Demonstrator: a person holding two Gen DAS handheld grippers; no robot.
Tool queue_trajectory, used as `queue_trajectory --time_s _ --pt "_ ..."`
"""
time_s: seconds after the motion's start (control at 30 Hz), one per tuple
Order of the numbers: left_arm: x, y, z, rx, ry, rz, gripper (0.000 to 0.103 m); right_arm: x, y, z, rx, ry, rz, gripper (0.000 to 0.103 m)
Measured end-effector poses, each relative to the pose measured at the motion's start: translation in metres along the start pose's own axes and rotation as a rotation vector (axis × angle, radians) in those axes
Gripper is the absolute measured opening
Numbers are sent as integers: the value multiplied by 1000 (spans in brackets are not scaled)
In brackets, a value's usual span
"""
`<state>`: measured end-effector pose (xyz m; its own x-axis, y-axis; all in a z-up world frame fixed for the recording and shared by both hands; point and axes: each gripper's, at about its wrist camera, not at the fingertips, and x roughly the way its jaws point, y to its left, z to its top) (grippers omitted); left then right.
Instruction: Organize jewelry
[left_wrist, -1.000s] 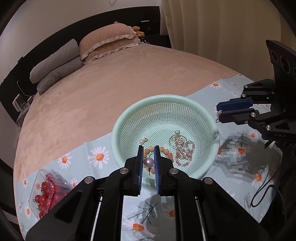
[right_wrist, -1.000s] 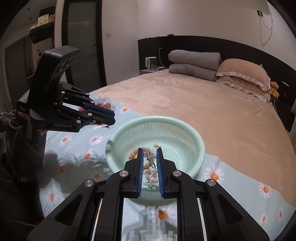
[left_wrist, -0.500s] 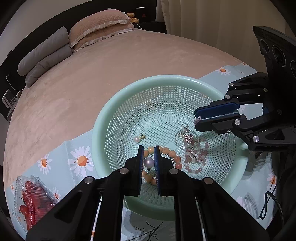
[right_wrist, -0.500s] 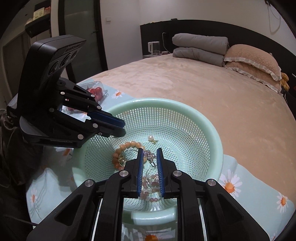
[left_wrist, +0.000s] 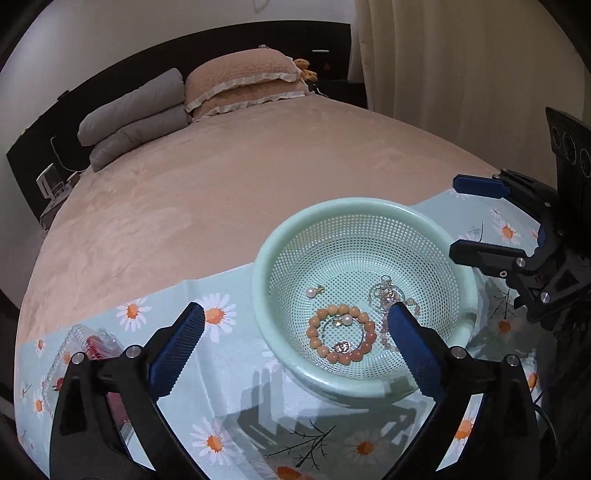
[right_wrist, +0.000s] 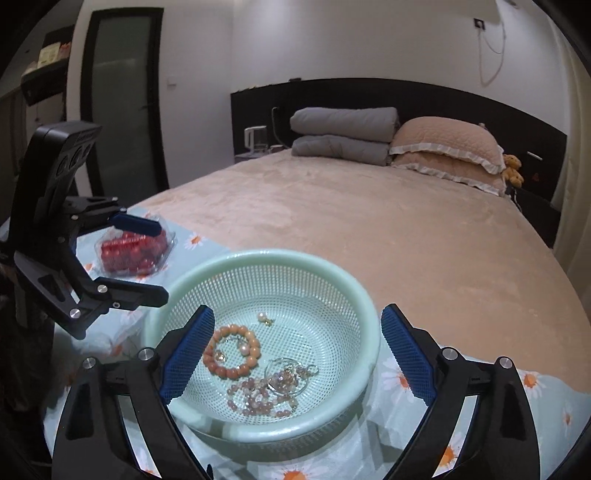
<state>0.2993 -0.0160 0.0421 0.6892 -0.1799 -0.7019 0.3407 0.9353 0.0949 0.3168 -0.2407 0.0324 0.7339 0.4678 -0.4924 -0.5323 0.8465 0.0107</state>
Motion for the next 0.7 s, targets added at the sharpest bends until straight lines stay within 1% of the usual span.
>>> queue_trajectory --time_s 0.1,0.2,0.27,0.37,0.4,0.47,0.53,0.57,0.63,0.7 --pt "-16 6 -6 -31 -21 57 97 -14 7 4 3 -15 -14 89" --pt "-28 13 -15 -97 -20 115 97 -27 22 8 -22 -30 -8 90" --pt "-35 16 -23 -133 -16 131 97 -36 32 8 -41 -39 -1 90" --pt "-45 17 -37 -184 -15 133 97 -47 47 1 -52 -46 -1 91" --pt "-48 17 -43 -205 -24 144 97 -50 52 -4 -41 -54 -15 93" --pt "-52 16 -58 -258 -34 177 97 -55 62 -23 7 -72 -78 95" --pt "-53 9 -78 -291 -29 192 97 -58 73 -47 64 -57 -124 95" --pt "-54 3 -90 -294 -24 202 97 -60 79 -60 86 -42 -134 95" --pt "-54 -14 -113 -258 3 232 97 -64 91 -83 107 -14 -148 95" --pt "-57 -30 -134 -232 18 263 97 -71 103 -103 115 13 -190 95"
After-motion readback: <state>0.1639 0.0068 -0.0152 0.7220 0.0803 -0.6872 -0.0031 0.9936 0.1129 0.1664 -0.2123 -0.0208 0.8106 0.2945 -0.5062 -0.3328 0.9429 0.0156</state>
